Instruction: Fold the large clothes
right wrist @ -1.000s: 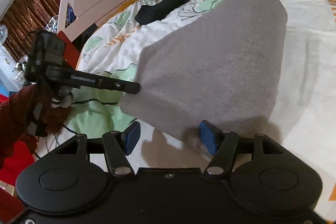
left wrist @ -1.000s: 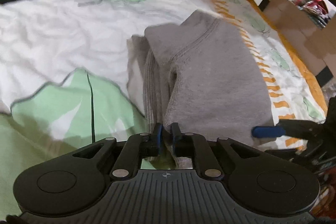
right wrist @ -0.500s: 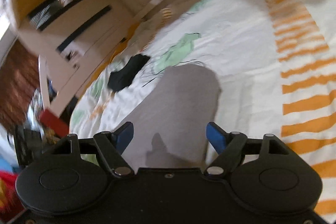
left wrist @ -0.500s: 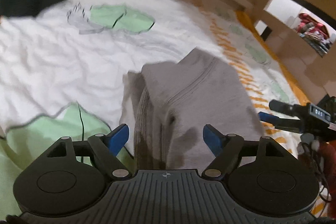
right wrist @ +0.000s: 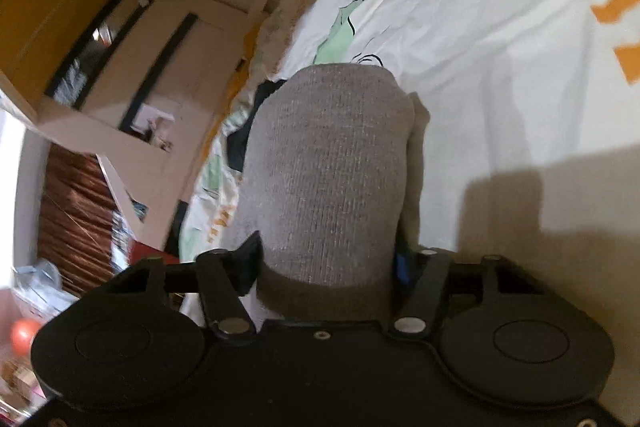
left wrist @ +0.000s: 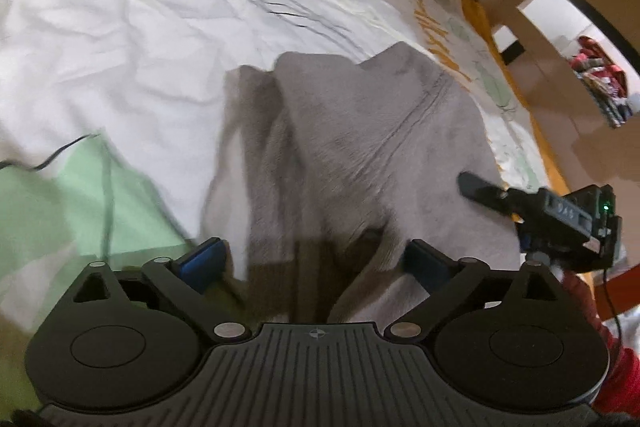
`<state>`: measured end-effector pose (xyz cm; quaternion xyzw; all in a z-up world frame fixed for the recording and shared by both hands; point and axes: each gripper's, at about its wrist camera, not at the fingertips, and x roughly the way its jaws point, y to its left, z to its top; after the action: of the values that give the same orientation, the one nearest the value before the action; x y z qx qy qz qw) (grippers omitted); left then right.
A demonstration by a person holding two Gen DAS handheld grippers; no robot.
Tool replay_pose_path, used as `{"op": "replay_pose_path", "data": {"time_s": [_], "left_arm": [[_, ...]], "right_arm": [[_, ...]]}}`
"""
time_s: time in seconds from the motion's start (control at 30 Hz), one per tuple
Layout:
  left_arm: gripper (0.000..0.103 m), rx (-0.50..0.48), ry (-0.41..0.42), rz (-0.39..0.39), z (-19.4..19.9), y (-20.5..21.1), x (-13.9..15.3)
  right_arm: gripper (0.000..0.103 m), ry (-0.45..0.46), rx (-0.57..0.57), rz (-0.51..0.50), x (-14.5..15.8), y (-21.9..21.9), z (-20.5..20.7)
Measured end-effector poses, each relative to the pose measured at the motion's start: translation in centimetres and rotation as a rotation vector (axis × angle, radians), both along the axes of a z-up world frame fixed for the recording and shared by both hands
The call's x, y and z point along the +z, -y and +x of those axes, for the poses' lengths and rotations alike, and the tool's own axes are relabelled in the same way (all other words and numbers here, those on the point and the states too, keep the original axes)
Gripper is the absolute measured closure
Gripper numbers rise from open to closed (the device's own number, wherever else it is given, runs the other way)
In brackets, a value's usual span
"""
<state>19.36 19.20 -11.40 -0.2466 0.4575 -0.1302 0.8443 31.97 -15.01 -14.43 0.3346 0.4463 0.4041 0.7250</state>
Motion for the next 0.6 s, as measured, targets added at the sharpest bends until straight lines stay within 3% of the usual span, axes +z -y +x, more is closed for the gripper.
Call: {"op": "replay_pose_path", "data": {"time_s": [0.2,0.4,0.5,0.6], "left_arm": [[0.003,-0.012,0.040,-0.162,2.2,1.5,-0.2],[0.005,-0.004,0.109,-0.244,6.8,4.6,0.2],[0.006,-0.016,0.142,-0.232,10.5,6.8,0.8],[0.009,-0.047,0.168,-0.158,13.9,9.6,1.1]], "right_arm": [[0.047,0.245,0.054,-0.248,5.1,-2.3,-1.7],[0.048,0.346,0.024,-0.369,7.7,-1.1,0.7],[0.048,0.376,-0.019,-0.434,8.4,0.4,3.1],[0.048,0.381,-0.078,-0.481,8.8,1.9,5.7]]}}
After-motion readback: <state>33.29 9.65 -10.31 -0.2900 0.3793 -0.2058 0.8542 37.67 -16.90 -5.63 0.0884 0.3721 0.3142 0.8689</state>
